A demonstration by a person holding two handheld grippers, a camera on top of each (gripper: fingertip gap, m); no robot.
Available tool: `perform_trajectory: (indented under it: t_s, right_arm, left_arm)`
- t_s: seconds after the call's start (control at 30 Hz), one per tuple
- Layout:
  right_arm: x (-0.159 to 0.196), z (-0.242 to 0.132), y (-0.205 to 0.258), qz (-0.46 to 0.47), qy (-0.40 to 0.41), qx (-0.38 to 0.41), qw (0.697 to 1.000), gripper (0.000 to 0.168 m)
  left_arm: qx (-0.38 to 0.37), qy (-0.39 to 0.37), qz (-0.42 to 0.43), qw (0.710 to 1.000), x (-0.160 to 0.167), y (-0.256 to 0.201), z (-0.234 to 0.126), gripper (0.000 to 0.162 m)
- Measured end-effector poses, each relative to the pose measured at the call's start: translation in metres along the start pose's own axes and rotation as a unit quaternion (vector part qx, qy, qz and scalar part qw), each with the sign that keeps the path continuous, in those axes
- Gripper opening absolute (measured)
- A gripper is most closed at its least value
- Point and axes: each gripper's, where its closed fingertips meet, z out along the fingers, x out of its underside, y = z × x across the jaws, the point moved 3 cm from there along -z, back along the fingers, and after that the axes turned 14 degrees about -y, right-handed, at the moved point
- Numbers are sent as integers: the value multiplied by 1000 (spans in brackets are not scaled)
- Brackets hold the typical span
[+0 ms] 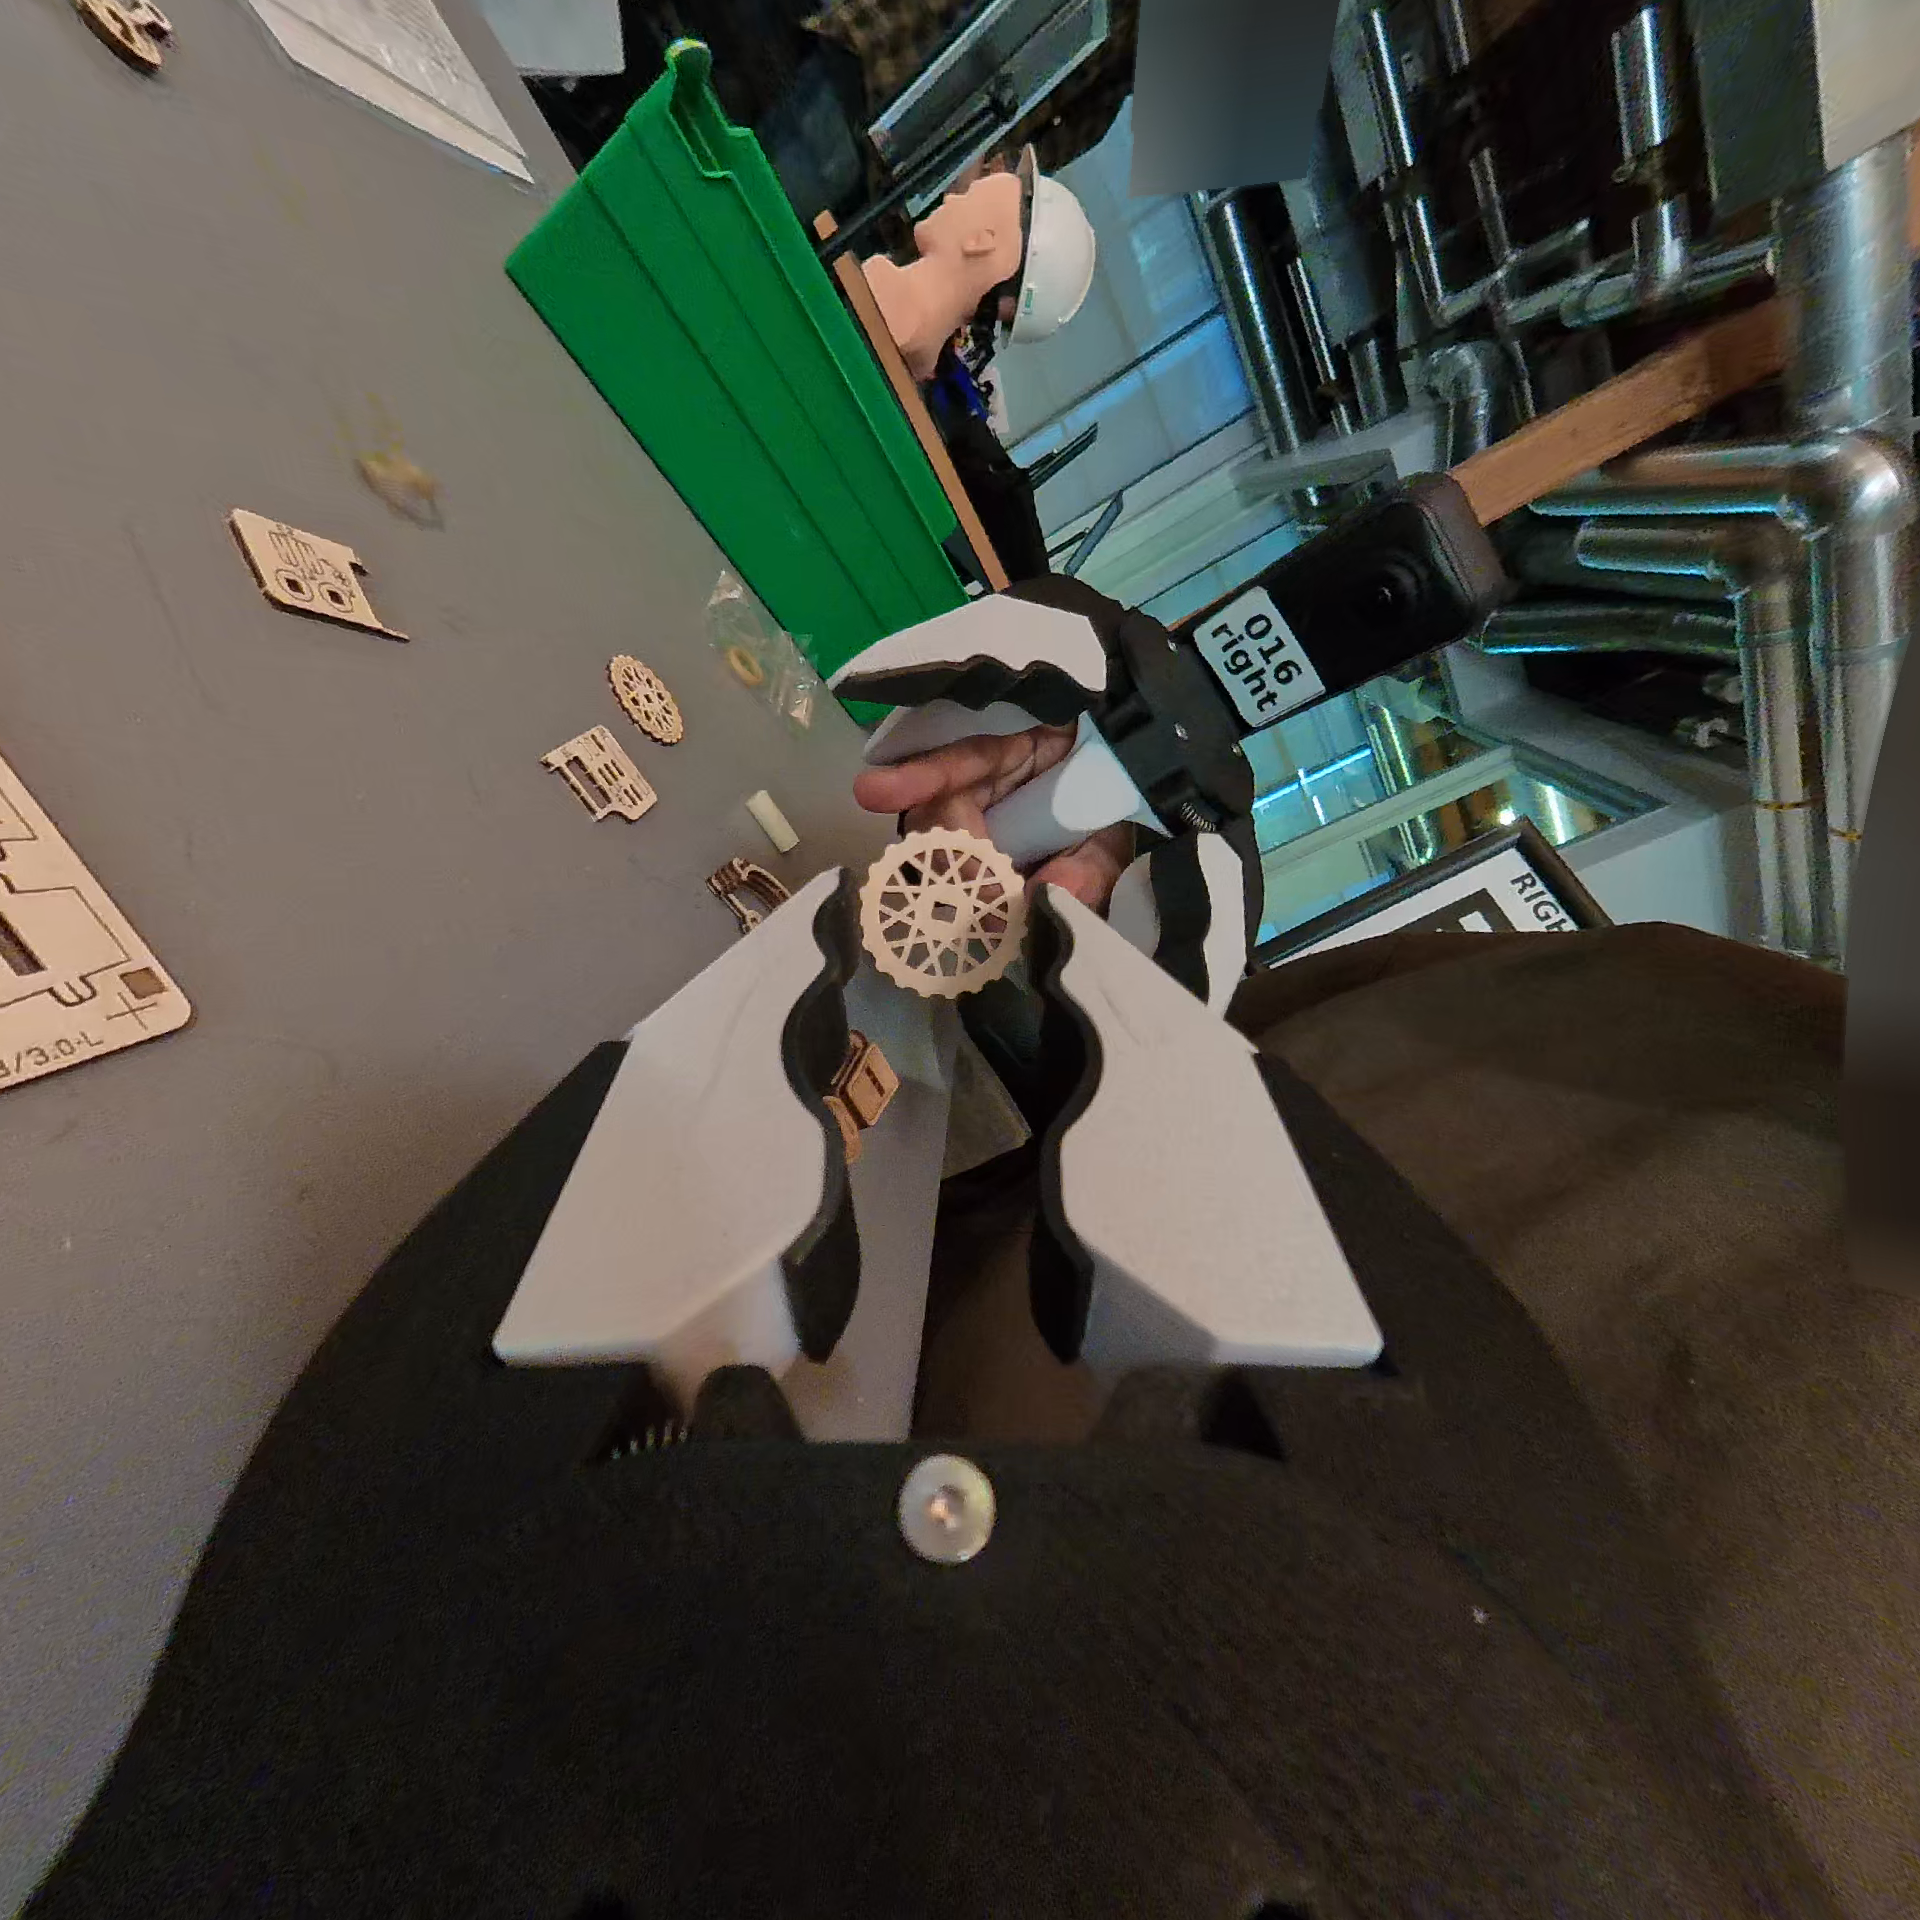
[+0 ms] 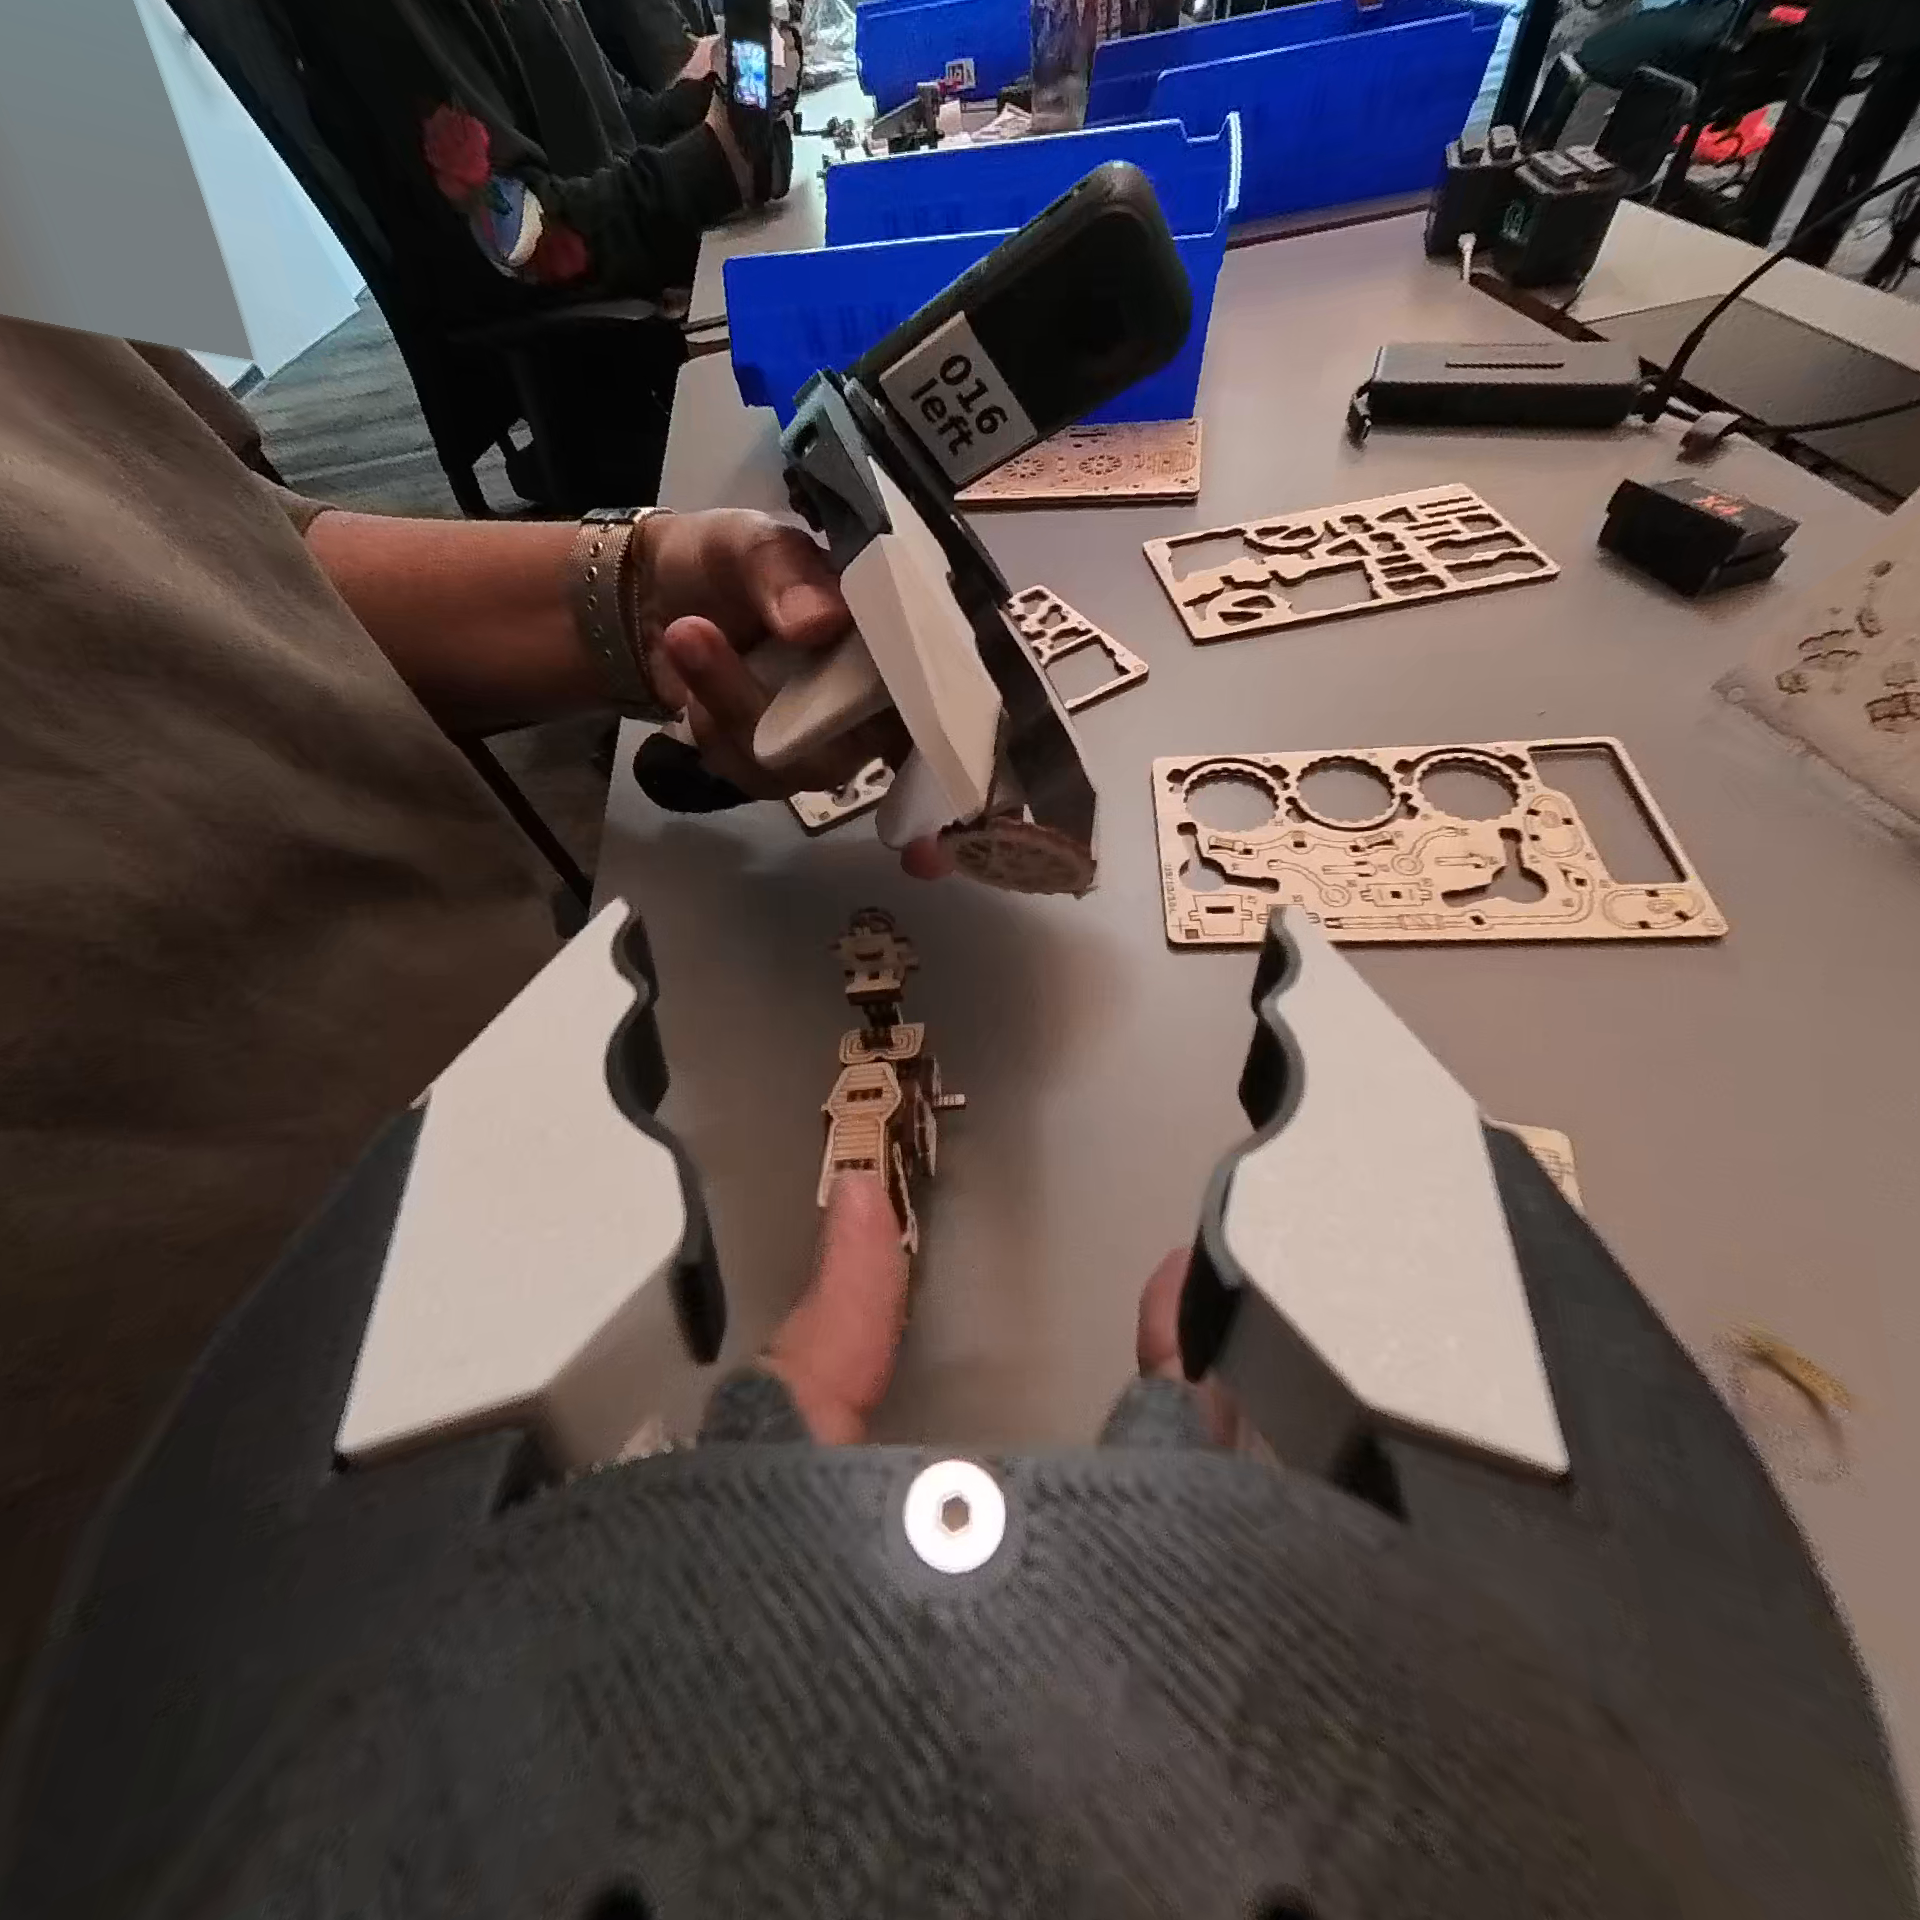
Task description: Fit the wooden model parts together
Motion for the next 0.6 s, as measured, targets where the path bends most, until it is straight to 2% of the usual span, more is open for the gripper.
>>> perform_trajectory:
  t_s: [0.13,0.2,0.33,0.4,0.43,0.53,0.6]
  right_arm:
    - [-2,-2,-4,3,-10,11,1000,111]
    - [-3,-6,-12,-2,-10,37,999,117]
    - [-7,-38,-63,-33,11,201,979,114]
    - [-3,-61,-89,-37,33,277,960,125]
    - [0,-71,-100,-30,41,308,950,124]
    - [14,-90,-121,12,65,369,927,120]
    - [19,-94,-125,12,66,380,922,101]
  left_arm:
    - [-11,3,5,1000,1,4,0,29]
    - [-17,-2,5,1000,-1,6,-1,29]
    - [-51,-7,34,998,-5,13,-4,30]
    - [-80,-2,63,995,-6,19,-5,30]
    - [-96,2,81,992,-6,22,-5,30]
    - [-130,27,128,983,-7,29,1,30]
    - [-144,44,156,976,-9,33,9,30]
